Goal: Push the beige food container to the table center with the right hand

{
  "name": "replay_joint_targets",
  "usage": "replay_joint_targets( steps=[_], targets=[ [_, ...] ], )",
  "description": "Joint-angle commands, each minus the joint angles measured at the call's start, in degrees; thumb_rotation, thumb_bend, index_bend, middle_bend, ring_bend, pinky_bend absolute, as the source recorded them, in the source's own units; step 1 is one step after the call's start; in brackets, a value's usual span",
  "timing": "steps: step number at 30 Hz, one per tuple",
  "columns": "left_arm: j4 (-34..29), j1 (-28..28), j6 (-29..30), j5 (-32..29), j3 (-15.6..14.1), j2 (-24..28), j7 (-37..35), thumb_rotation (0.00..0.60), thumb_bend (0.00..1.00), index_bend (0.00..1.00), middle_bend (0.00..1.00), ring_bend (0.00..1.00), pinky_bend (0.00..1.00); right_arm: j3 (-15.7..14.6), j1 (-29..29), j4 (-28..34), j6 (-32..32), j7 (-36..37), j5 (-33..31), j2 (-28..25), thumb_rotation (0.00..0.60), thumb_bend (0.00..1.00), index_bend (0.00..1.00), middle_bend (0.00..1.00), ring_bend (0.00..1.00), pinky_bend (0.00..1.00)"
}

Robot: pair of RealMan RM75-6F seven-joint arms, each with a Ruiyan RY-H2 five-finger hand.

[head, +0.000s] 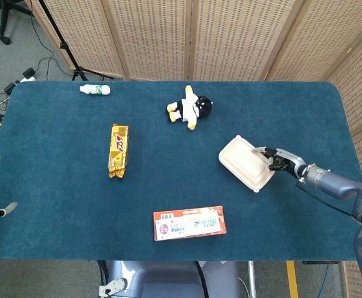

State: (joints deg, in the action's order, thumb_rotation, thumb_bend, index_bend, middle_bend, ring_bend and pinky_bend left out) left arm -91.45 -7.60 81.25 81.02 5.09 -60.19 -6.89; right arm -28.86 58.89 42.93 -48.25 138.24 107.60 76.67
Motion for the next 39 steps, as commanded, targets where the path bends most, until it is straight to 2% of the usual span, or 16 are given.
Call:
replay_joint_targets(
  steps=[1,5,12,22,29,34,37,39],
  targets=[
    [-0.01,-0.03,-0.05,0.05,-0.04,-0.05,0.11,0.6,0.0,0.0,0.0,0.0,0.0,2.0,2.51,7.59,-0.02,-4.93,-1.63,-2.53,0.6,0.98,0.12,0.01,0.0,0.02],
    [-0.1,-0.07,-0.05,0.23,-0.11,-0.07,0.25,0.6,0.0,0.0,0.0,0.0,0.0,4.55,4.52,14.92,1.8,-10.1,-3.93,-3.66,0.6,0.98,0.12,0.01,0.0,0.02],
    [0.01,-0.06,-0.17,0.1,-0.11,-0.03,0.02,0.6,0.0,0.0,0.0,0.0,0.0,7.59,6.96,22.03,6.02,-15.89,-6.99,-3.2,0.6,0.98,0.12,0.01,0.0,0.02],
    [0.13,-0.13,-0.41,-0.08,-0.1,-0.02,-0.06,0.6,0.0,0.0,0.0,0.0,0.0,11.76,9.16,22.68,10.73,-18.25,-10.74,1.07,0.6,0.98,0.13,0.03,0.0,0.02],
    [0.39,-0.25,-0.78,-0.38,-0.02,-0.01,-0.36,0.6,0.0,0.0,0.0,0.0,0.0,14.42,9.1,22.37,10.61,-20.32,-12.8,1.82,0.6,0.98,0.14,0.04,0.0,0.02],
    [0.63,-0.26,-0.95,-0.66,0.07,0.04,-0.7,0.6,0.0,0.0,0.0,0.0,0.0,16.61,7.25,23.48,6.63,-25.06,-14.17,-1.44,0.6,0.98,0.15,0.05,0.0,0.02],
    [0.65,-0.34,-1.15,-0.66,0.04,0.05,-0.7,0.6,0.0,0.0,0.0,0.0,0.0,16.65,6.32,25.18,5.23,-27.84,-13.97,-4.0,0.6,0.98,0.15,0.05,0.0,0.02],
    [0.68,-0.35,-1.15,-0.64,0.03,0.05,-0.64,0.6,0.0,0.0,0.0,0.0,0.0,15.65,5.47,26.44,4.49,-30.68,-12.93,-6.12,0.6,0.98,0.15,0.05,0.0,0.02]
  ],
)
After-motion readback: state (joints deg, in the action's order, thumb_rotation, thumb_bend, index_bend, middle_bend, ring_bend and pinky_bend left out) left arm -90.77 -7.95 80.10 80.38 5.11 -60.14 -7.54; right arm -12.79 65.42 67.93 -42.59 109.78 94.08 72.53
